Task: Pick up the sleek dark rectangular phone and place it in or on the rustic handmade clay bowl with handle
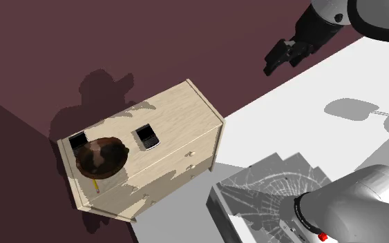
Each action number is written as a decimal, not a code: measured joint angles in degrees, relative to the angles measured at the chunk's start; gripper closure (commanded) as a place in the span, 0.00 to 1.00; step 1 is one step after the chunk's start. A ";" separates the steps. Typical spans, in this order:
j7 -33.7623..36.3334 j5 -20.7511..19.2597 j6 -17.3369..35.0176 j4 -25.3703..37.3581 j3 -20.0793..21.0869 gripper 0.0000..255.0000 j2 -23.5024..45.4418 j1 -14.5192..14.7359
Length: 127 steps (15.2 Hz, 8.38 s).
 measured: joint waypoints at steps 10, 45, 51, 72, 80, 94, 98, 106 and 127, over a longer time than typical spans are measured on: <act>5.18 2.72 11.09 -3.93 8.34 0.00 6.09 2.96; 42.24 -29.79 41.57 16.50 30.20 0.00 62.80 12.33; 43.17 -31.16 42.85 16.46 29.50 0.00 64.31 12.85; 40.58 -27.80 38.67 18.16 31.12 1.00 61.17 11.74; 37.96 -24.50 34.12 20.21 32.36 1.00 57.94 10.72; 34.68 -20.56 24.51 27.17 33.55 1.00 54.37 10.13; 34.82 -20.35 22.13 29.38 33.87 1.00 54.24 10.57; 45.32 -28.82 13.97 45.87 34.92 1.00 66.37 21.49; 52.50 -35.23 18.31 48.93 33.11 1.00 76.17 28.46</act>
